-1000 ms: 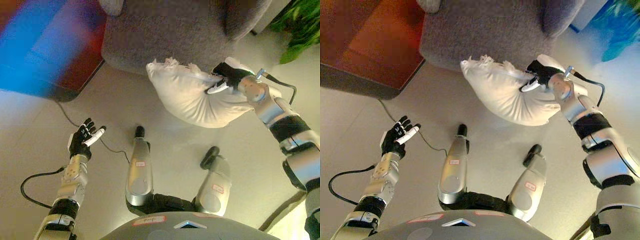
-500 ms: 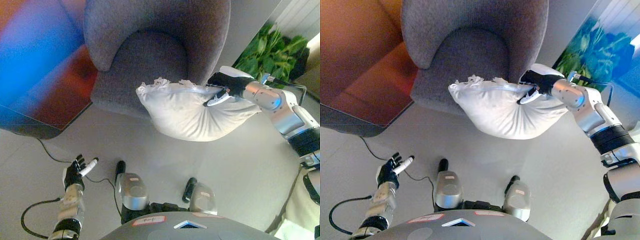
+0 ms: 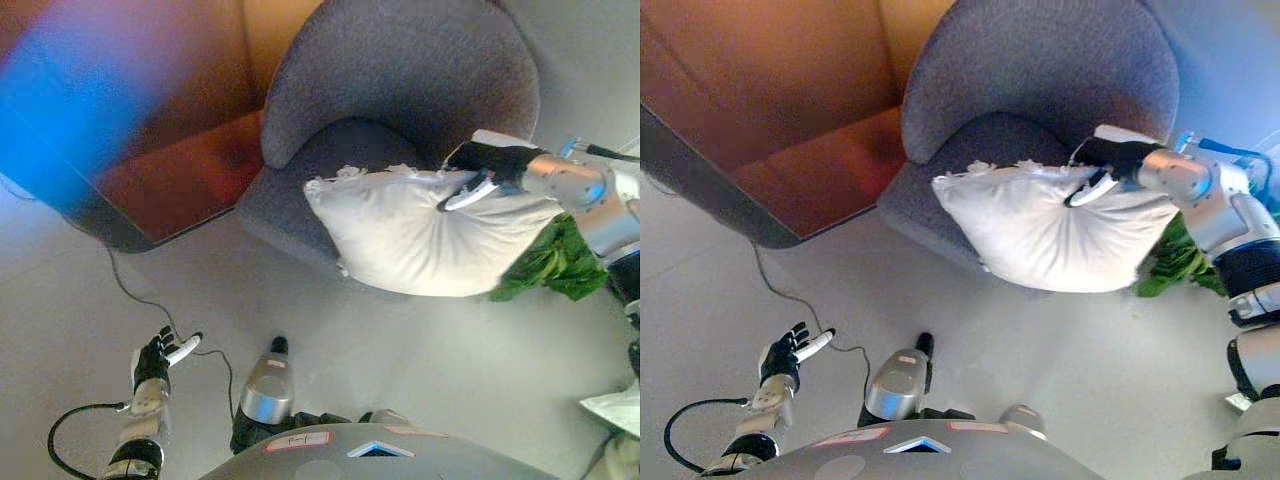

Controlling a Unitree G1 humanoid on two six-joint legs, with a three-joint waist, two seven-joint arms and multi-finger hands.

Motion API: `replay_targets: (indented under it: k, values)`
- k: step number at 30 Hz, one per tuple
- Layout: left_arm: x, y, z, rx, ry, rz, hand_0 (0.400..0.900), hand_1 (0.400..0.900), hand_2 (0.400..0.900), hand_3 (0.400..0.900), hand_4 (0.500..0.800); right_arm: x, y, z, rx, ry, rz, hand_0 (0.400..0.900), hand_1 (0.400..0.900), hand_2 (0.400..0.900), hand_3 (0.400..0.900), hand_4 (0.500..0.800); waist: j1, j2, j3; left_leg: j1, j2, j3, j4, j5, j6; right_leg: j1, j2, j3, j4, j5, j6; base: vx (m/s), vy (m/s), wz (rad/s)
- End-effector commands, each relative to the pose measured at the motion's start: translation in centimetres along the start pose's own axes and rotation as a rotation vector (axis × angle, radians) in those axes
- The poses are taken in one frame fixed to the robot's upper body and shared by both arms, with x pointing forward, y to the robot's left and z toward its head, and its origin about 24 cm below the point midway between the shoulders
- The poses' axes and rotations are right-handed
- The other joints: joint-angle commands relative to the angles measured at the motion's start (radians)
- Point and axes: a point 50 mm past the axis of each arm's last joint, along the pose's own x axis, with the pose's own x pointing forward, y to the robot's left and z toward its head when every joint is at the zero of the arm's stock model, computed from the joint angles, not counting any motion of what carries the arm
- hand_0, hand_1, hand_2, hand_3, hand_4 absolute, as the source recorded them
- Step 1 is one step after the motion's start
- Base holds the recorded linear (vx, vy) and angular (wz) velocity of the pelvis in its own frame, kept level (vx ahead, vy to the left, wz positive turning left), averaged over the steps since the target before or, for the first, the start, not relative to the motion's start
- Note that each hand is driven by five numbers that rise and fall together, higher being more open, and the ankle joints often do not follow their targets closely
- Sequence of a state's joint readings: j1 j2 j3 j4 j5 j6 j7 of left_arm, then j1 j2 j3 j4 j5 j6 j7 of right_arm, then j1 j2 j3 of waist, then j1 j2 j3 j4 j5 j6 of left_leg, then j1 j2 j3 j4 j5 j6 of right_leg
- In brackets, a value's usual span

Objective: Pick up the pillow and put it on the sofa.

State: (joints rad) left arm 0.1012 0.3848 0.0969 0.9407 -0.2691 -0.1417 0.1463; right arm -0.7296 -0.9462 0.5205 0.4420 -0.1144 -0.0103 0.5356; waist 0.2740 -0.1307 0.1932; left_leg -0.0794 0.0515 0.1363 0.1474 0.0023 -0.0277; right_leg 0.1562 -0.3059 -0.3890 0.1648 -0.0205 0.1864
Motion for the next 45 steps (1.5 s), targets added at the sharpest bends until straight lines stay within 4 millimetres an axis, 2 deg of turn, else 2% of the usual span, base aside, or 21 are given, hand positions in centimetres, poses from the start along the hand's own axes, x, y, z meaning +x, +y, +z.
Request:
replay_targets:
  k: [1, 3, 5, 7, 9, 11, 15, 18, 23, 27, 29, 33, 35, 36, 40, 45]
  values:
    - [0.4, 1.6, 1.2, 0.071, -0.043, 0.060, 0.900, 0.900, 0.900, 0.900, 0.800, -2.6, -9.5, 4.9, -0.059, -0.149, -0.271, 0.400, 0.400, 0.400, 0.400, 0.500, -0.015, -0.009, -0.126, 0.063, -0.007, -0.067, -0.128, 0.053, -0.045, -0.047, 0.087, -0.006, -0.007, 0.104, 0.004, 0.21, -0.183, 0.24]
    - [0.5, 1.6, 1.3, 0.062, -0.046, 0.076, 0.900, 0.900, 0.900, 0.900, 0.800, -2.3, -9.8, 5.2, -0.057, -0.145, -0.260, 0.400, 0.400, 0.400, 0.400, 0.500, -0.024, -0.022, -0.123, 0.091, 0.001, -0.078, -0.156, 0.043, -0.053, -0.087, 0.086, 0.009, -0.126, 0.159, 0.014, 0.22, -0.286, 0.50]
    - [0.5, 1.7, 1.5, 0.064, -0.054, 0.089, 0.900, 0.900, 0.900, 0.900, 0.800, -2.1, -10.1, 5.1, -0.052, -0.126, -0.260, 0.400, 0.400, 0.400, 0.400, 0.500, -0.035, -0.032, -0.117, 0.106, 0.013, -0.097, -0.154, 0.016, -0.056, -0.143, 0.080, 0.055, -0.178, 0.201, 0.020, 0.20, -0.342, 0.75]
    - [0.5, 2.1, 1.6, 0.071, -0.061, 0.108, 0.900, 0.900, 0.900, 0.900, 0.800, -2.0, -10.3, 4.7, -0.046, -0.092, -0.266, 0.400, 0.400, 0.400, 0.400, 0.500, -0.040, -0.044, -0.107, 0.109, 0.027, -0.129, -0.133, -0.015, -0.053, -0.183, 0.084, 0.106, -0.184, 0.207, 0.022, 0.19, -0.364, 0.81]
    - [0.4, 2.9, 1.5, 0.083, -0.056, 0.129, 0.900, 0.900, 0.900, 0.900, 0.800, -2.0, -10.6, 4.0, -0.022, -0.060, -0.269, 0.400, 0.400, 0.400, 0.400, 0.500, -0.029, -0.060, -0.095, 0.090, 0.039, -0.165, -0.082, -0.044, -0.054, -0.167, 0.089, 0.121, -0.179, 0.171, 0.018, 0.20, -0.351, 0.72]
    - [0.1, 3.5, 0.8, 0.088, -0.036, 0.153, 0.900, 0.900, 0.900, 0.900, 0.800, -2.2, -11.2, 3.8, 0.027, -0.041, -0.258, 0.400, 0.400, 0.400, 0.400, 0.500, -0.010, -0.063, -0.086, 0.090, 0.050, -0.191, -0.062, -0.042, -0.059, -0.144, 0.100, 0.108, -0.152, 0.141, 0.005, 0.21, -0.249, 0.60]
    - [-0.3, 3.9, -0.2, 0.089, -0.028, 0.155, 0.900, 0.900, 0.900, 0.900, 0.800, -1.9, -11.8, 2.7, 0.084, 0.008, -0.246, 0.400, 0.400, 0.400, 0.400, 0.500, 0.041, -0.065, -0.081, 0.093, 0.094, -0.208, -0.103, 0.007, -0.098, -0.082, 0.130, 0.064, -0.166, 0.092, -0.026, 0.17, -0.184, 0.44]
    - [-0.5, 3.7, -0.6, 0.119, -0.032, 0.130, 0.900, 0.900, 0.900, 0.900, 0.800, -1.7, -11.8, 1.5, 0.170, 0.049, -0.256, 0.400, 0.400, 0.400, 0.400, 0.500, 0.084, -0.066, -0.074, 0.072, 0.105, -0.242, -0.125, 0.036, -0.117, -0.055, 0.147, 0.024, -0.167, 0.061, -0.043, 0.14, -0.156, 0.56]
    - [-0.4, 4.4, 0.0, 0.142, -0.063, 0.092, 0.900, 0.900, 0.900, 0.900, 0.800, -2.2, -12.2, 0.1, 0.248, 0.122, -0.298, 0.400, 0.400, 0.400, 0.400, 0.500, 0.149, -0.036, -0.028, 0.000, 0.111, -0.319, -0.146, 0.081, -0.141, -0.079, 0.165, -0.046, -0.127, 0.019, -0.073, 0.01, -0.147, 0.48]
    - [-0.1, 4.5, 1.1, 0.125, -0.116, 0.064, 0.900, 0.900, 0.900, 0.900, 0.800, -2.8, -12.9, -0.7, 0.284, 0.176, -0.369, 0.400, 0.400, 0.400, 0.400, 0.500, 0.171, 0.001, 0.027, -0.059, 0.120, -0.358, -0.157, 0.106, -0.150, -0.142, 0.178, -0.070, -0.087, -0.009, -0.093, -0.12, -0.135, 0.32]
    - [-0.1, 4.7, 1.6, 0.108, -0.137, 0.061, 0.900, 0.900, 0.900, 0.900, 0.800, -3.1, -13.2, -1.2, 0.321, 0.197, -0.403, 0.400, 0.400, 0.400, 0.400, 0.500, 0.180, 0.016, 0.047, -0.065, 0.143, -0.360, -0.172, 0.098, -0.159, -0.161, 0.192, -0.070, -0.066, -0.044, -0.100, -0.05, -0.175, 0.13]
    - [-0.2, 4.7, 1.8, 0.094, -0.160, 0.055, 0.900, 0.900, 0.900, 0.900, 0.800, -4.0, -13.3, -2.8, 0.391, 0.244, -0.451, 0.400, 0.400, 0.400, 0.400, 0.500, 0.187, 0.043, 0.073, -0.088, 0.157, -0.367, -0.185, 0.120, -0.161, -0.194, 0.195, -0.083, -0.034, -0.063, -0.115, -0.05, -0.100, 0.15]
    - [-0.3, 4.9, 1.7, 0.085, -0.166, 0.055, 0.900, 0.900, 0.900, 0.900, 0.800, -4.7, -13.6, -3.5, 0.382, 0.284, -0.533, 0.400, 0.400, 0.400, 0.400, 0.500, 0.188, 0.058, 0.079, -0.098, 0.162, -0.370, -0.182, 0.126, -0.163, -0.205, 0.193, -0.086, -0.017, -0.074, -0.121, -0.03, -0.055, 0.12]
    - [-0.4, 4.9, 1.7, 0.076, -0.170, 0.057, 0.900, 0.900, 0.900, 0.900, 0.800, -5.3, -13.6, -4.6, 0.442, 0.355, -0.632, 0.900, 0.900, 0.900, 0.900, 0.800, 0.188, 0.070, 0.081, -0.102, 0.165, -0.370, -0.181, 0.130, -0.164, -0.209, 0.194, -0.086, -0.008, -0.080, -0.125, -0.03, -0.045, 0.08]
    - [-0.4, 4.9, 1.6, 0.045, -0.176, 0.060, 0.900, 0.900, 0.900, 0.900, 0.800, -6.4, -12.4, -7.3, 0.495, 0.531, -0.649, 0.900, 0.900, 0.900, 0.900, 0.800, 0.178, 0.100, 0.087, -0.122, 0.169, -0.372, -0.178, 0.141, -0.161, -0.234, 0.195, -0.081, 0.016, -0.093, -0.131, -0.07, -0.041, 0.06]
    - [-0.4, 4.7, 1.3, 0.038, -0.165, 0.064, 0.900, 0.900, 0.900, 0.900, 0.800, -8.5, -12.0, -9.4, 0.503, 0.679, -0.691, 0.900, 0.900, 0.900, 0.900, 0.800, 0.161, 0.108, 0.077, -0.117, 0.173, -0.360, -0.178, 0.143, -0.160, -0.228, 0.203, -0.066, 0.008, -0.096, -0.132, -0.02, -0.023, -0.06]
